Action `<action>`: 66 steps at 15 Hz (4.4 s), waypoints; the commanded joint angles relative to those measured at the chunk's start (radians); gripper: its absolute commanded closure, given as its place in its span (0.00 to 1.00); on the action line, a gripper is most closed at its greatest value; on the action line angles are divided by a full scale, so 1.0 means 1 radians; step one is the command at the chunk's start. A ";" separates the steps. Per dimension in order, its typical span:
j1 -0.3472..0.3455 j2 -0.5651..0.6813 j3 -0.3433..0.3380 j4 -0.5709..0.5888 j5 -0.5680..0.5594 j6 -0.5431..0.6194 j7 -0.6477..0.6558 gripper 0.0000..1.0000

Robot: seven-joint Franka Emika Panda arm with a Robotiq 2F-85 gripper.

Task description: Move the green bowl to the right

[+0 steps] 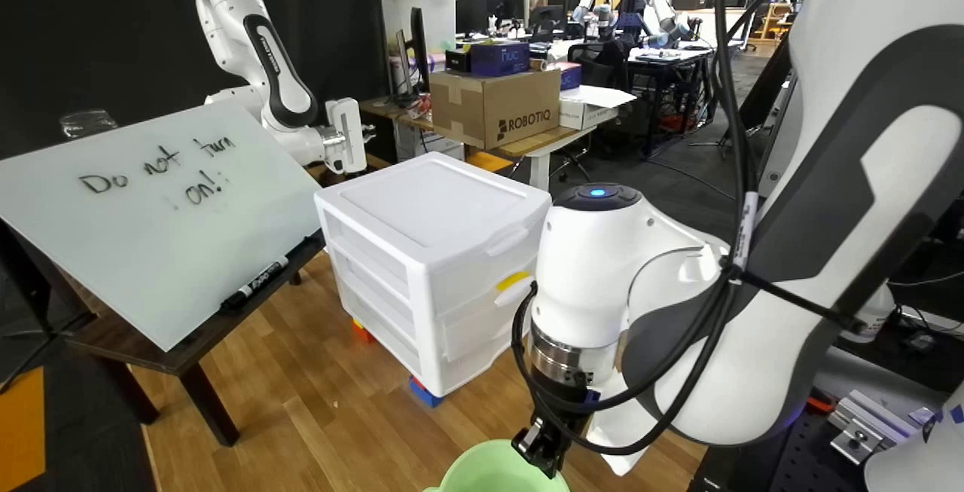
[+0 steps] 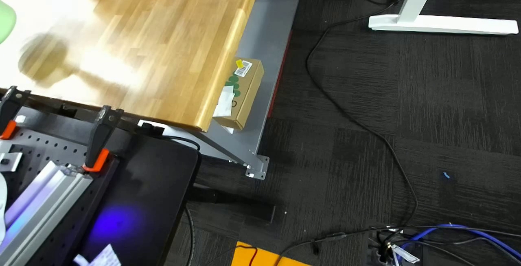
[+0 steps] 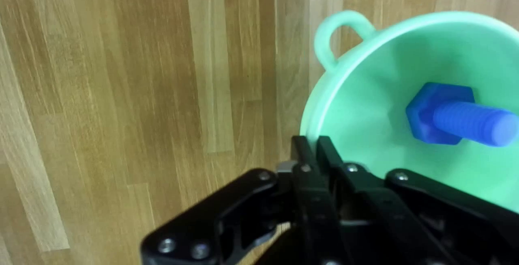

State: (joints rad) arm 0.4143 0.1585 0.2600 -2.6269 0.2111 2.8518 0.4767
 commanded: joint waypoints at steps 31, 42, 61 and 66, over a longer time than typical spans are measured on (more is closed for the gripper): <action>0.147 -0.286 0.142 -0.143 1.095 0.293 -0.168 0.92; 0.190 -0.536 0.095 -0.132 1.542 0.274 -0.346 0.98; 0.064 -0.605 0.146 -0.162 2.057 0.175 -0.755 0.98; 0.080 -0.540 0.111 -0.167 2.196 0.167 -0.773 0.98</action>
State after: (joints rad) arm 0.4806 -0.4139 0.3974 -2.7938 2.3245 3.0270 -0.2775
